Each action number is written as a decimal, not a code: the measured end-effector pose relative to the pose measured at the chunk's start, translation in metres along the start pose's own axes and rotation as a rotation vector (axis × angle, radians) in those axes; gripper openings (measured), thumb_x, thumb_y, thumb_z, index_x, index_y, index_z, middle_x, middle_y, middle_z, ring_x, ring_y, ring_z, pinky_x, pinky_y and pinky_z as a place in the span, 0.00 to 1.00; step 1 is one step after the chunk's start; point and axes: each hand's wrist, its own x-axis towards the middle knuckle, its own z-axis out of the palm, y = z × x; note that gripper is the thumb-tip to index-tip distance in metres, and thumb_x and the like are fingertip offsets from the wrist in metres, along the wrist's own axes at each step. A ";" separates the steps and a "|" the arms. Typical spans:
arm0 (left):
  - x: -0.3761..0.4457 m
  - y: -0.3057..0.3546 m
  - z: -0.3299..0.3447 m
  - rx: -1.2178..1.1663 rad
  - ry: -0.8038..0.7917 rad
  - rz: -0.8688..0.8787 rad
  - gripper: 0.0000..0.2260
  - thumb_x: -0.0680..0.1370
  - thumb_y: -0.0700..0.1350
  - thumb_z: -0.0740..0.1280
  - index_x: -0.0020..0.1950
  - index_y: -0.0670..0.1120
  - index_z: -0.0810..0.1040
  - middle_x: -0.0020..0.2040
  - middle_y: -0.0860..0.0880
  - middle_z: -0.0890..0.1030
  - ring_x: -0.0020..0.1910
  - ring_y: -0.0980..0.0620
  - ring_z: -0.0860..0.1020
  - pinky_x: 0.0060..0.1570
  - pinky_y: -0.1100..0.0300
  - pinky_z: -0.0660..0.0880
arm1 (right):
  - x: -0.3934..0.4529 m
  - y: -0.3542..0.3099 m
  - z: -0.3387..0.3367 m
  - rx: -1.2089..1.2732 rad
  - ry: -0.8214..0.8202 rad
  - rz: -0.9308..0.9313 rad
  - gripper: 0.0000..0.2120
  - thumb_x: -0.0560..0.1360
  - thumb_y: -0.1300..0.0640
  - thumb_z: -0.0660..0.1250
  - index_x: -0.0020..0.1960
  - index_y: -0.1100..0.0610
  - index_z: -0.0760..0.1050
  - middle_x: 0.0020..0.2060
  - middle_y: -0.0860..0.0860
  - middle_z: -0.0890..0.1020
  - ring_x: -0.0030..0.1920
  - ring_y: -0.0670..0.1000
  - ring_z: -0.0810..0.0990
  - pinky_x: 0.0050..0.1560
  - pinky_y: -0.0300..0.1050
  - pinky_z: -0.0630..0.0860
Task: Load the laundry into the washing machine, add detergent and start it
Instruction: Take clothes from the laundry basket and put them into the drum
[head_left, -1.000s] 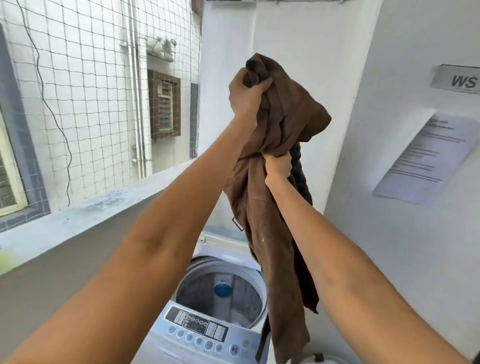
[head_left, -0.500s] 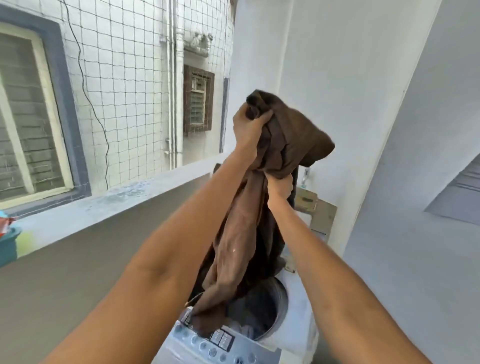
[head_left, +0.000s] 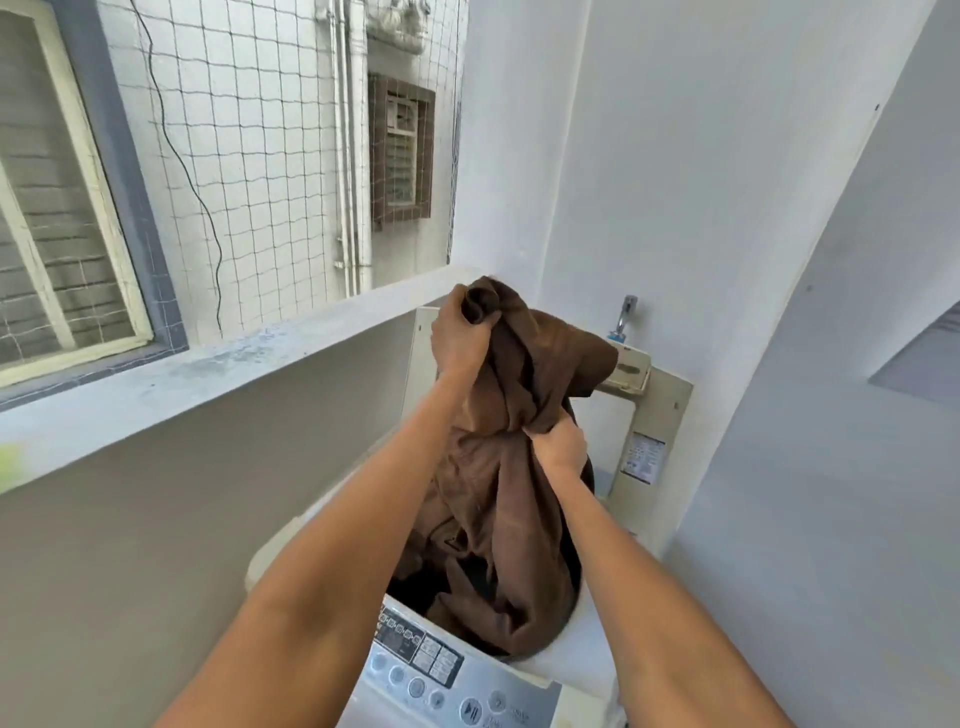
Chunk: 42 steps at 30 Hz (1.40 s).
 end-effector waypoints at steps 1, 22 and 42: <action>-0.001 -0.011 -0.001 0.085 -0.004 0.012 0.11 0.71 0.43 0.71 0.51 0.45 0.75 0.48 0.47 0.81 0.50 0.44 0.78 0.48 0.51 0.75 | -0.002 0.008 0.006 -0.036 -0.056 0.001 0.22 0.72 0.48 0.70 0.64 0.54 0.74 0.55 0.58 0.82 0.56 0.62 0.79 0.54 0.53 0.76; -0.066 -0.349 0.023 0.844 -0.976 -0.015 0.15 0.76 0.41 0.63 0.62 0.48 0.71 0.65 0.45 0.68 0.54 0.39 0.77 0.50 0.48 0.75 | -0.058 0.160 0.176 -0.347 -0.385 0.203 0.45 0.72 0.65 0.66 0.77 0.47 0.41 0.77 0.55 0.45 0.76 0.56 0.53 0.67 0.49 0.69; -0.120 -0.383 0.054 0.685 -1.032 -0.557 0.15 0.80 0.48 0.57 0.60 0.42 0.77 0.62 0.41 0.77 0.61 0.42 0.75 0.62 0.51 0.71 | -0.055 0.195 0.184 -0.431 -0.641 0.518 0.22 0.76 0.60 0.57 0.69 0.55 0.69 0.67 0.58 0.71 0.66 0.59 0.71 0.65 0.50 0.70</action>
